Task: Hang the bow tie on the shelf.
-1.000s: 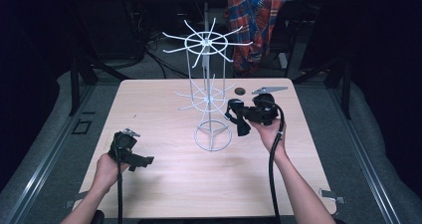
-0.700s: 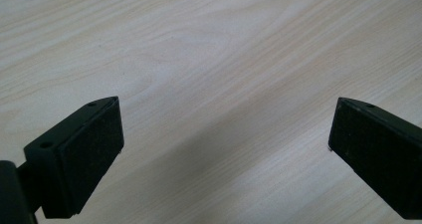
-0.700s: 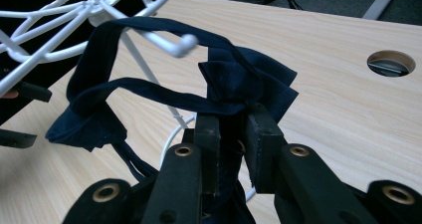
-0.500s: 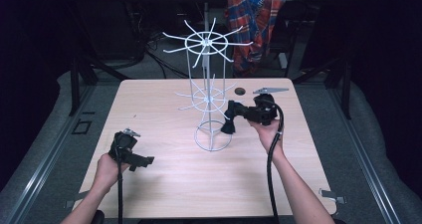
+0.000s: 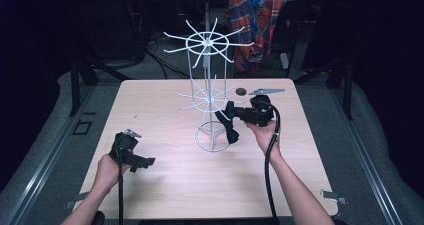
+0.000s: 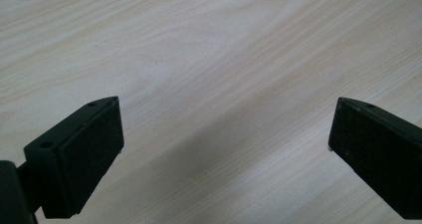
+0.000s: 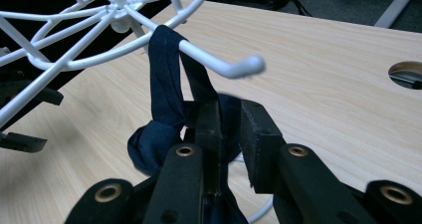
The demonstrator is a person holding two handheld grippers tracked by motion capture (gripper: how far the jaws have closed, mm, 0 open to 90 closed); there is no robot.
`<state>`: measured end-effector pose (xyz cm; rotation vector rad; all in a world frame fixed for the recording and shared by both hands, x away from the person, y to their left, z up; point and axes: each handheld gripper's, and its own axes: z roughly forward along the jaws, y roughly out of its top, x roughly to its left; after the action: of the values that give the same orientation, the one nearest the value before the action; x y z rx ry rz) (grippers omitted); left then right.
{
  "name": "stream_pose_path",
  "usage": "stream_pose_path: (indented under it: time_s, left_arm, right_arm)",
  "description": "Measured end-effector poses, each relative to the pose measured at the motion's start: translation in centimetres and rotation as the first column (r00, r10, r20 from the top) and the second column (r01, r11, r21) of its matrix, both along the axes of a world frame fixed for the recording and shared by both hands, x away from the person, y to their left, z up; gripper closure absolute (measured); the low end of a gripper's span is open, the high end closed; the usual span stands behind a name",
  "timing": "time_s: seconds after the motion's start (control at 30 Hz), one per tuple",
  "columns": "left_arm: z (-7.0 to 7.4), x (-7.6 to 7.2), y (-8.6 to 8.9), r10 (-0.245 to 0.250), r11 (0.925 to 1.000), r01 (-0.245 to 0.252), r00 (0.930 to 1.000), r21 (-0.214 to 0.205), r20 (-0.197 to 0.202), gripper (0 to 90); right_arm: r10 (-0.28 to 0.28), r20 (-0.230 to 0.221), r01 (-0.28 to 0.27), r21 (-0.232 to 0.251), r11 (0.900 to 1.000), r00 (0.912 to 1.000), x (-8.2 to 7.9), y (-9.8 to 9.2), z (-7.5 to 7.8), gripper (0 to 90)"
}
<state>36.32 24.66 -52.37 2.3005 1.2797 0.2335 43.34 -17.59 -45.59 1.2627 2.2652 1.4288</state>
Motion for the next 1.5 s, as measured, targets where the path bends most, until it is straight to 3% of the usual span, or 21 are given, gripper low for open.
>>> stream_pose_path:
  time_s: [0.23,0.57,1.17,1.37,1.5]
  left_arm:
    - [0.1,-0.1,0.0,0.009,0.9995,-0.009,1.0000,-0.029,0.002,0.4]
    - [0.1,-0.2,-0.3,0.012,0.9997,-0.012,0.9999,-0.021,0.004,0.4]
    - [0.1,0.1,-0.1,0.019,0.9997,-0.018,0.9998,-0.018,0.008,0.4]
    - [0.2,0.0,0.2,0.028,0.9994,-0.028,0.9995,-0.022,0.010,0.4]
    - [0.2,0.0,0.1,0.027,0.9994,-0.027,0.9996,-0.021,0.009,0.4]
  right_arm:
    - [-0.001,0.034,0.001,-0.022,0.9998,0.9994,-0.7,-0.2,0.9,76.5]
    - [0.019,0.058,-0.016,-0.050,0.9986,0.9982,-1.3,0.0,1.6,75.1]
    - [0.020,0.058,-0.015,-0.072,0.9973,0.9981,-1.8,-0.7,2.2,63.9]
    - [0.000,0.084,0.013,-0.155,0.9878,0.9965,-2.6,-1.1,2.9,57.7]
    - [0.009,0.088,0.011,-0.227,0.9737,0.9961,-3.3,-1.2,3.3,53.2]
